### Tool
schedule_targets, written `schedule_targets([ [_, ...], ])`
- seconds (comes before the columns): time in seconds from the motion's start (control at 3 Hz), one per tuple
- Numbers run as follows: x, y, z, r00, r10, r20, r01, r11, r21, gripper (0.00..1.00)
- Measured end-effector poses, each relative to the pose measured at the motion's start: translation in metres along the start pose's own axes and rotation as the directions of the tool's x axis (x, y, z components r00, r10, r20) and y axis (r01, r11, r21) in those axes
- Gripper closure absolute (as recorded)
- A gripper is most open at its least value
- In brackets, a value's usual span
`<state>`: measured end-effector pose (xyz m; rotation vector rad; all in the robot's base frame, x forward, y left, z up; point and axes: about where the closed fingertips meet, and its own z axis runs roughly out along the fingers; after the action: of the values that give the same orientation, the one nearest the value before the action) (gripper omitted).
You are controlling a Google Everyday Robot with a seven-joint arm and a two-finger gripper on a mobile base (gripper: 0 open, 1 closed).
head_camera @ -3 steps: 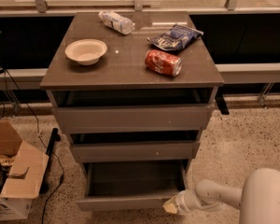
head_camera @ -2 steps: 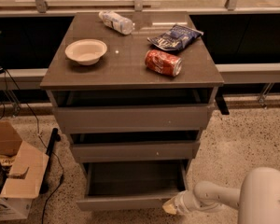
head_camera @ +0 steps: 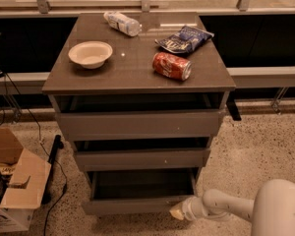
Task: Close bottom drawer
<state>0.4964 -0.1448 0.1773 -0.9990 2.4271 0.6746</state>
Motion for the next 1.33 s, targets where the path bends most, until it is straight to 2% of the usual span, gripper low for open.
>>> schedule_targets([
  [0.33, -0.027, -0.017, 0.012, 0.998, -0.05, 0.031, 0.05, 0.9985, 0.022, 1.0],
  [0.67, -0.027, -0.017, 0.012, 0.998, -0.05, 0.031, 0.05, 0.9985, 0.022, 1.0],
  [1.0, -0.056, -0.034, 0.02, 0.994, -0.099, 0.044, 0.097, 0.994, 0.05, 0.75],
  [1.33, -0.073, -0.043, 0.023, 0.99, -0.128, 0.051, 0.125, 0.9899, 0.068, 0.5],
])
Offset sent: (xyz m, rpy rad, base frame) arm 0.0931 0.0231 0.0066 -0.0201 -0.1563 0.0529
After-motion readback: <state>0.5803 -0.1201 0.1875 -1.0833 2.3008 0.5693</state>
